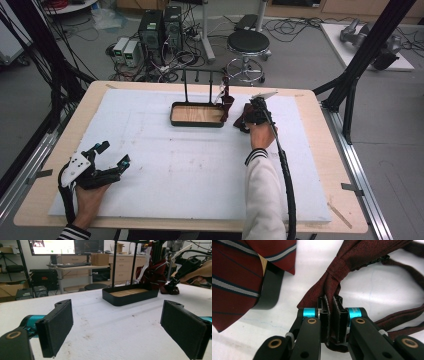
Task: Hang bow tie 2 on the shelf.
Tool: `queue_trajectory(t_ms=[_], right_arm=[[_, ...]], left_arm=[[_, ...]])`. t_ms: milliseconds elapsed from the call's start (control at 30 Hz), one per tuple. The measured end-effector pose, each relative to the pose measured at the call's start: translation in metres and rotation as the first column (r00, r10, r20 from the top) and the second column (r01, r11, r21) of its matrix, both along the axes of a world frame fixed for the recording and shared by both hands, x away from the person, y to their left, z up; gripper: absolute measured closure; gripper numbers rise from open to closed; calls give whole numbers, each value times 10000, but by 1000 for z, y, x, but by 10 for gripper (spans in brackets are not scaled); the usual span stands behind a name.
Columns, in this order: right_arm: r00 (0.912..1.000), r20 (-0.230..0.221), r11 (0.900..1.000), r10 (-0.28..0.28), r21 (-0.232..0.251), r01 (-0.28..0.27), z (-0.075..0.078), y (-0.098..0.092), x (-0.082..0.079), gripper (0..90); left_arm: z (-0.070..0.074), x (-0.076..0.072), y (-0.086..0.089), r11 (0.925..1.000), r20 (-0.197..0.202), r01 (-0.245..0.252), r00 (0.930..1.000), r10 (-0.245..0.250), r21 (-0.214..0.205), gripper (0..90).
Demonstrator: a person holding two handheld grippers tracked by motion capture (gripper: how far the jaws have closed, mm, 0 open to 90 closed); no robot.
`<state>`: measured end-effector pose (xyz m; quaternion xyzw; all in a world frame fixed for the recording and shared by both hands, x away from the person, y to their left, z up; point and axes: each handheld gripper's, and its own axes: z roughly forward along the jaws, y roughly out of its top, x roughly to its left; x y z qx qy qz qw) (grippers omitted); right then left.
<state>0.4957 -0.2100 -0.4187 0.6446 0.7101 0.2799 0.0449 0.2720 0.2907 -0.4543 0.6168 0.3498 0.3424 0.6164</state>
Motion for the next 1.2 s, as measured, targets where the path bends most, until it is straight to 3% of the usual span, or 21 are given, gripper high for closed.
queue_trajectory(t_ms=[333, 500, 733, 900, 1200], right_arm=[[9983, 587, 9998, 65, -207, -52, 15, -4, -8, 859], [9935, 1136, 9999, -27, -132, 43, 22, -7, -14, 859], [9875, 1576, 9994, -61, -341, 116, 25, -16, -26, 859], [9769, 2133, 9991, 122, -418, -34, 37, -18, -32, 858], [9457, 3220, 9971, 441, -735, -215, 58, -14, -46, 858]], left_arm=[[0, 0, 0, 10000, 1, -6, 10000, 6, -34, 114], [0, 0, 0, 10000, 6, -11, 10000, 11, -18, 114], [0, 0, 0, 10000, 21, -4, 10000, 4, -8, 114], [0, 0, 0, 10000, 20, -3, 10000, 3, 35, 114], [0, 0, 0, 10000, 33, -12, 10000, 12, 40, 114]])
